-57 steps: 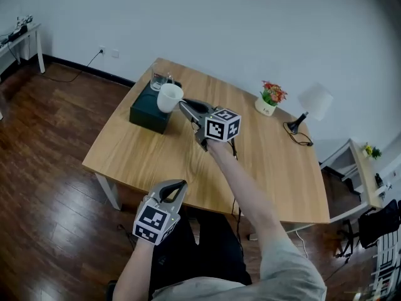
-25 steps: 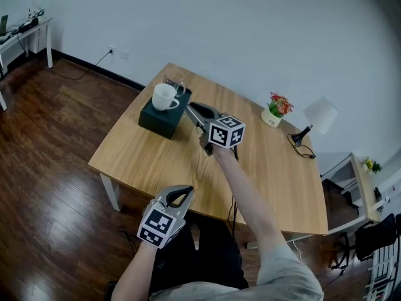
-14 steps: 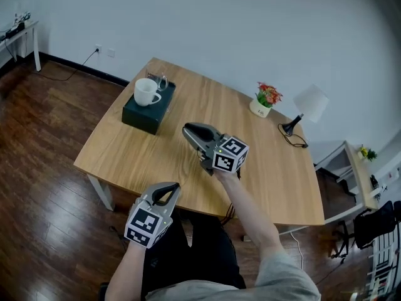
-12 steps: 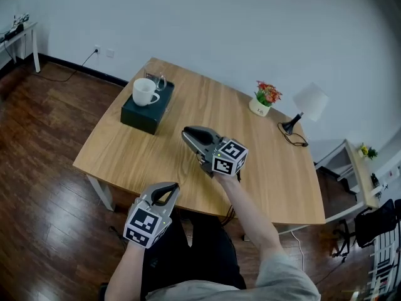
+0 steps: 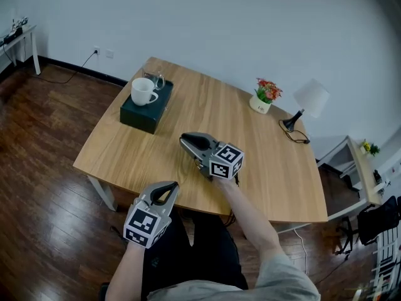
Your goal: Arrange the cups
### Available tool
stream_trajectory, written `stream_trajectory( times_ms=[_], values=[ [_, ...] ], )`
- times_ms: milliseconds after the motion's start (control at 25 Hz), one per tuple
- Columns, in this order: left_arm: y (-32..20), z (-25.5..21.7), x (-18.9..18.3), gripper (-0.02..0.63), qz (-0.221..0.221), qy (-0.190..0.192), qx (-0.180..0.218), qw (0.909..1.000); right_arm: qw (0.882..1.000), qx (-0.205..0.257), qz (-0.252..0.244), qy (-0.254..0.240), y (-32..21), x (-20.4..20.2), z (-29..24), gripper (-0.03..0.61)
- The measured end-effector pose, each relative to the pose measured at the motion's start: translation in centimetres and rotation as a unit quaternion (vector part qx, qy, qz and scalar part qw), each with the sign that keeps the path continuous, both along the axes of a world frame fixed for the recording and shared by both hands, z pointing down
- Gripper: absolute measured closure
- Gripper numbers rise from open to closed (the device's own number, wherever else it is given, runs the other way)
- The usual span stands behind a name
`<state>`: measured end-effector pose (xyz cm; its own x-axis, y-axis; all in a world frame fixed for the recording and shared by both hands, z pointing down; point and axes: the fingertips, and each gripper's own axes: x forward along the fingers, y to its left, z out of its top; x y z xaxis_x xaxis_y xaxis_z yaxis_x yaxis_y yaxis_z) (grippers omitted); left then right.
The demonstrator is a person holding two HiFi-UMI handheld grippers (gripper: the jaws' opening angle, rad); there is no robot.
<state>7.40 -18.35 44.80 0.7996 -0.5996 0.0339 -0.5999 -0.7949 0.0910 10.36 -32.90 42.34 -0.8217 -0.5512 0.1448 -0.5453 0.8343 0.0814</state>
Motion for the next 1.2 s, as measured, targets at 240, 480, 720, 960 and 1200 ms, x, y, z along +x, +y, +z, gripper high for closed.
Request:
stream_trajectory(
  times_ms=[240,480,720,960,1200],
  values=[
    [0.0,0.0,0.1,0.609,0.000,0.001,0.000,1.0000,1.000,-0.006,0.001,0.007,-0.2,-0.2,1.1,0.522],
    [0.1,-0.1,0.1,0.609,0.001,-0.001,0.000,1.0000,1.000,-0.009,0.006,0.011,-0.4,-0.1,1.7,0.522],
    [0.1,0.1,0.0,0.609,-0.002,-0.001,0.002,1.0000,1.000,-0.010,0.011,0.007,-0.6,0.2,1.7,0.525],
    [0.2,-0.2,0.2,0.609,0.000,0.002,0.001,1.0000,1.000,-0.008,0.013,0.013,-0.5,0.2,1.8,0.525],
    [0.2,-0.2,0.2,0.609,-0.001,0.000,0.002,1.0000,1.000,-0.009,0.018,0.017,-0.5,0.3,1.8,0.525]
  ],
)
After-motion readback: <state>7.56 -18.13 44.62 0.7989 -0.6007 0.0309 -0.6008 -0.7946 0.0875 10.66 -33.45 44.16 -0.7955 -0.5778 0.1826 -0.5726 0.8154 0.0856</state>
